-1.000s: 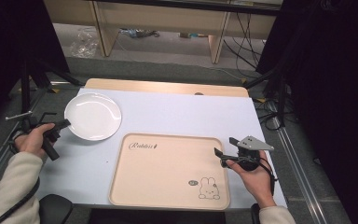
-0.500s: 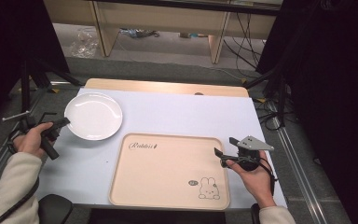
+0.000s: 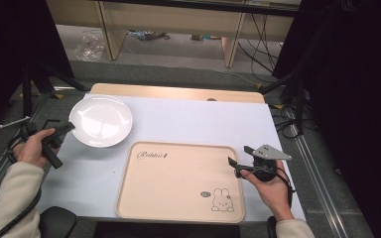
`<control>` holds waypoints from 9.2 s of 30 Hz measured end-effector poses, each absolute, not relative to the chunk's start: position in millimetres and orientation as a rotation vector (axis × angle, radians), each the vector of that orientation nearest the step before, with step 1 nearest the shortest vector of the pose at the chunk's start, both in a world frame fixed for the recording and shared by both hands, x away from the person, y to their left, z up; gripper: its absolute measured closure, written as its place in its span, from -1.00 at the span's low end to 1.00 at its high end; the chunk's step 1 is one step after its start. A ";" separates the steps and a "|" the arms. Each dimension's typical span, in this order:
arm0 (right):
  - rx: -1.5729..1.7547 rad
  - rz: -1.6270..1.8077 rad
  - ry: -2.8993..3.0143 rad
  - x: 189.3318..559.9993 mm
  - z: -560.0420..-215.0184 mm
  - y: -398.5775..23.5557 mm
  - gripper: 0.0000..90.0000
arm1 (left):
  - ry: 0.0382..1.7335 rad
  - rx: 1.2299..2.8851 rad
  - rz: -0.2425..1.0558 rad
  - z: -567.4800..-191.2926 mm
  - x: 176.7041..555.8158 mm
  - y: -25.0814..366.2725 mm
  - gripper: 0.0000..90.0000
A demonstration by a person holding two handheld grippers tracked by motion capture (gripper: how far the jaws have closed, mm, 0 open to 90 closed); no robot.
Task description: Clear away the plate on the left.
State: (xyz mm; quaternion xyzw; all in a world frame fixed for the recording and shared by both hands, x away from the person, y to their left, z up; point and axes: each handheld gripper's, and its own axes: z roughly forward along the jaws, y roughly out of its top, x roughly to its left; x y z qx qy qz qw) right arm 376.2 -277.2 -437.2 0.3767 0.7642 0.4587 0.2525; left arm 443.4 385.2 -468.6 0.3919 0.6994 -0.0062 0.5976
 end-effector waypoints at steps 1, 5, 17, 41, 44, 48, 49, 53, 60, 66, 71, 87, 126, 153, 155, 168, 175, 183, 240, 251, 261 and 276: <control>1.024 1.247 2.078 376.2 -437.2 -277.2 -0.42 | 1.623 0.909 -0.014 -468.6 443.4 385.2 0.92; 1.024 1.248 2.081 376.2 -437.1 -277.4 -0.42 | 1.614 0.907 -0.023 -467.1 442.9 383.7 0.92; 1.024 1.248 2.080 376.2 -437.0 -277.4 -0.42 | 1.591 0.908 -0.055 -463.6 441.8 378.2 0.92; 1.023 1.248 2.079 376.2 -437.0 -277.4 -0.42 | 1.543 0.929 -0.149 -460.8 442.1 362.0 0.92; 1.023 1.248 2.080 376.3 -437.1 -277.5 -0.42 | 1.540 0.927 -0.172 -461.8 442.1 359.2 0.92; 1.022 1.252 2.073 376.4 -437.3 -277.2 -0.42 | 1.535 0.942 -0.174 -460.7 442.0 356.2 0.92; 1.022 1.252 2.073 376.4 -437.3 -277.2 -0.42 | 1.533 0.943 -0.178 -460.4 441.9 355.4 0.92; 1.022 1.247 2.079 376.3 -437.0 -277.4 -0.42 | 1.520 0.951 -0.182 -459.5 442.1 351.2 0.92; 1.022 1.252 2.073 376.4 -437.3 -277.1 -0.42 | 1.508 0.980 -0.195 -457.4 441.8 344.5 0.92; 1.024 1.248 2.076 376.2 -437.0 -277.5 -0.42 | 1.496 0.982 -0.211 -455.4 441.5 337.3 0.92; 1.022 1.251 2.073 376.3 -437.3 -277.2 -0.42 | 1.490 0.996 -0.222 -454.9 441.1 333.4 0.92; 1.025 1.250 2.075 376.1 -436.9 -277.5 -0.42 | 1.481 1.033 -0.270 -453.5 440.3 318.6 0.92; 1.023 1.248 2.077 376.2 -437.0 -277.4 -0.42 | 1.408 1.112 -0.367 -451.6 436.4 279.5 0.91; 1.024 1.248 2.076 376.0 -436.8 -277.4 -0.42 | 1.370 1.183 -0.434 -452.9 434.6 255.9 0.91; 1.023 1.249 2.076 376.1 -436.9 -277.4 -0.42 | 1.383 1.186 -0.437 -452.3 434.2 254.3 0.91; 1.022 1.251 2.074 376.3 -437.2 -277.2 -0.42 | 1.374 1.197 -0.459 -453.0 433.2 245.3 0.91; 1.023 1.248 2.076 376.3 -437.0 -277.4 -0.42 | 1.375 1.202 -0.473 -453.3 432.9 241.1 0.91; 1.022 1.248 2.076 376.3 -437.0 -277.4 -0.42 | 1.371 1.207 -0.489 -454.4 433.0 236.6 0.91; 1.024 1.246 2.078 376.3 -437.0 -277.6 -0.42 | 1.352 1.251 -0.559 -457.0 433.6 202.5 0.90; 1.026 1.246 2.076 376.3 -437.1 -277.9 -0.42 | 1.349 1.275 -0.574 -459.6 434.6 191.3 0.90; 1.026 1.248 2.076 376.2 -436.9 -277.8 -0.42 | 1.355 1.288 -0.576 -461.7 435.7 186.3 0.91; 1.026 1.248 2.077 376.2 -437.0 -277.8 -0.42 | 1.366 1.305 -0.587 -466.3 437.5 175.0 0.91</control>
